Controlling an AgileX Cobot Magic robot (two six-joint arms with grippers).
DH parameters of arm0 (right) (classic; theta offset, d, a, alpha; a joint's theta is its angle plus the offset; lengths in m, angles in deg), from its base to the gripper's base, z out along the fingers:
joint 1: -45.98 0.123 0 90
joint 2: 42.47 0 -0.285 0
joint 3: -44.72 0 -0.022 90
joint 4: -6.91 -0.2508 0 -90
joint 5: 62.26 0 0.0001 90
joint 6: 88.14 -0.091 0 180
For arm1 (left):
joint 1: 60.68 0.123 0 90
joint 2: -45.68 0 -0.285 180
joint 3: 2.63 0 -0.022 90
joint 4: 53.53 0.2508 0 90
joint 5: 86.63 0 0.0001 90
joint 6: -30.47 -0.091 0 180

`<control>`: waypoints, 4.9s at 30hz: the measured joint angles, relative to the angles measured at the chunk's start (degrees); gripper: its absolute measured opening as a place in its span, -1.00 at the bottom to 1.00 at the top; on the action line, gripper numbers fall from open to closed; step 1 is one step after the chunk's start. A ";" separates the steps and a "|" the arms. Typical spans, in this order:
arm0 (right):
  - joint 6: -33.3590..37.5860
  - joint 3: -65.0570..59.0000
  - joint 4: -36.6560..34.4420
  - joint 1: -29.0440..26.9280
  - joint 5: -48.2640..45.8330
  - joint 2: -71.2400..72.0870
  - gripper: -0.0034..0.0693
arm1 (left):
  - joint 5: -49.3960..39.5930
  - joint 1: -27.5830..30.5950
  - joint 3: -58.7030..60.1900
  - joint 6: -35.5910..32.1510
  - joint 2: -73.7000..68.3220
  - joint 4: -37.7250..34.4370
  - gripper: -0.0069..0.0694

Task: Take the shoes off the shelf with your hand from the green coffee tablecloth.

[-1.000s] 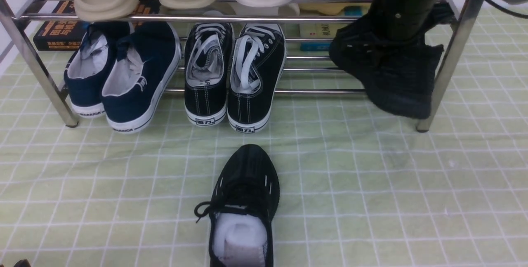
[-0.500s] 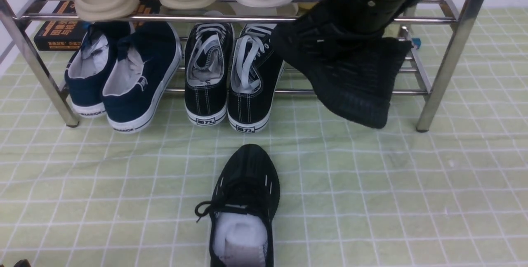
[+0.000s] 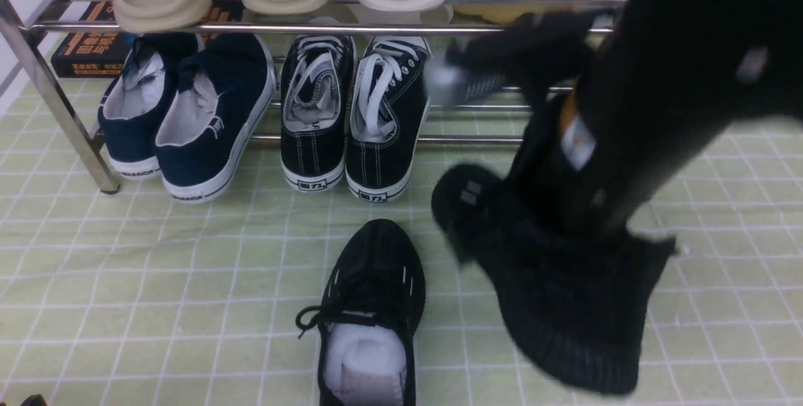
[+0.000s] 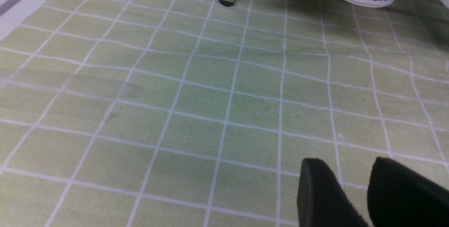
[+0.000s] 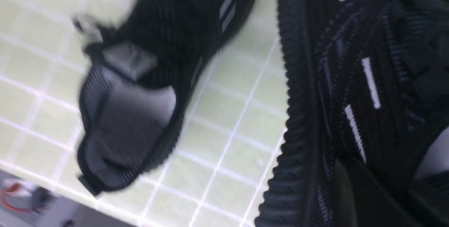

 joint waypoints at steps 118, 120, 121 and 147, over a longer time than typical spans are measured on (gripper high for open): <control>38.34 -69.46 -12.95 -27.26 55.76 69.03 -0.89 | 0.00 0.00 0.00 -0.06 0.00 0.00 -0.19; 41.39 -72.92 -14.25 -32.90 54.79 73.34 -0.89 | 0.00 0.00 0.00 -0.06 0.00 0.00 -0.19; 42.02 -74.55 -14.61 -35.40 54.69 75.12 -0.89 | 0.00 0.00 0.00 -0.06 0.00 0.00 -0.19; 37.69 -85.10 -15.65 -56.41 49.91 90.28 -0.80 | 0.00 0.00 0.00 -0.06 0.00 0.00 -0.18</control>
